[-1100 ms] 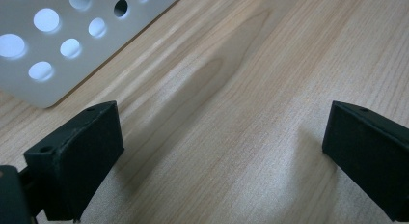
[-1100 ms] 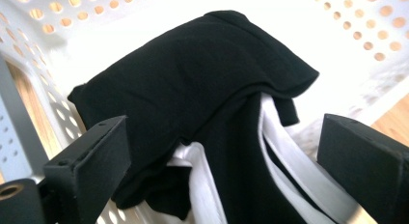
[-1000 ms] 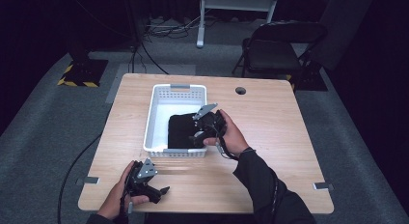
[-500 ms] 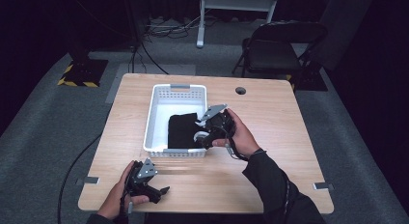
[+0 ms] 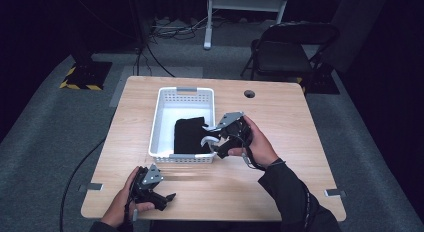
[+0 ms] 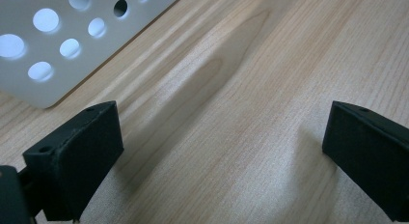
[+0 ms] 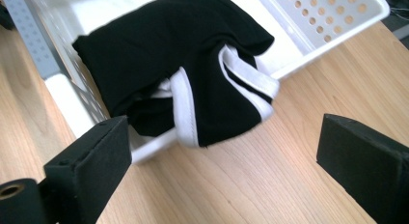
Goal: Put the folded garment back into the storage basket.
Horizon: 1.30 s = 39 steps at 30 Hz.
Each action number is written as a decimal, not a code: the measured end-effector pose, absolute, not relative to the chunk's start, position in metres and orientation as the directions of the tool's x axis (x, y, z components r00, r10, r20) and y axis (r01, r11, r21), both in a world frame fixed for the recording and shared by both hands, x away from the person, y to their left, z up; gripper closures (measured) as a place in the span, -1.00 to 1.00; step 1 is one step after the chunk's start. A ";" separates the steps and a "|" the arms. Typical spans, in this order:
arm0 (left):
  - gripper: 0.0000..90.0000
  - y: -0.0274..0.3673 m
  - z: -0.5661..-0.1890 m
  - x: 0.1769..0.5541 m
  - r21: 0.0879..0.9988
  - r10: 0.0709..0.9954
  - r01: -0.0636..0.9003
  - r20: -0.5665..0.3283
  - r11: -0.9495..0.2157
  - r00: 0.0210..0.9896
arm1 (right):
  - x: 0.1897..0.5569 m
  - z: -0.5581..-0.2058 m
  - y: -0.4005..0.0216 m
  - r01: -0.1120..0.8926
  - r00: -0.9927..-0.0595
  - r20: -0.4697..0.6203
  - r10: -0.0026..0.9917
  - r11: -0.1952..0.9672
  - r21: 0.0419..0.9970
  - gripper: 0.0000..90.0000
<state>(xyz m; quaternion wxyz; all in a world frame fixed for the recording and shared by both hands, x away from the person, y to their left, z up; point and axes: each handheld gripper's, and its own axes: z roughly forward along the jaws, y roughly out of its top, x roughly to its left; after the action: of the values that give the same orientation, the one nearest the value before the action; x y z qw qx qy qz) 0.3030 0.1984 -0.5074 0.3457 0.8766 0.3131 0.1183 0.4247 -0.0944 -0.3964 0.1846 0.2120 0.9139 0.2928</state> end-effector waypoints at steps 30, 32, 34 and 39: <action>-0.99 0.198 -0.507 0.303 0.681 0.631 0.467 -0.009 -0.565 0.776 | 0.397 -0.389 -0.140 0.252 -0.821 -0.267 0.505 0.739 0.625 -0.88; -0.99 0.198 -0.507 0.303 0.680 0.630 0.467 -0.009 -0.565 0.776 | 0.394 -0.389 -0.142 0.247 -0.822 -0.270 0.502 0.741 0.624 -0.88; -0.99 0.198 -0.507 0.303 0.680 0.631 0.467 -0.009 -0.565 0.776 | 0.391 -0.390 -0.144 0.244 -0.823 -0.273 0.498 0.744 0.622 -0.88; -0.99 0.198 -0.507 0.303 0.680 0.630 0.467 -0.009 -0.565 0.776 | 0.386 -0.395 -0.151 0.244 -0.818 -0.285 0.499 0.751 0.614 -0.88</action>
<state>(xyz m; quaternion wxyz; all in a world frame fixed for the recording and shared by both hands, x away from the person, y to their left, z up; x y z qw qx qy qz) 0.3030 0.1984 -0.5074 0.3458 0.8766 0.3129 0.1184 0.3862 -0.1505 -0.3951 0.2216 0.2042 0.9091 0.2878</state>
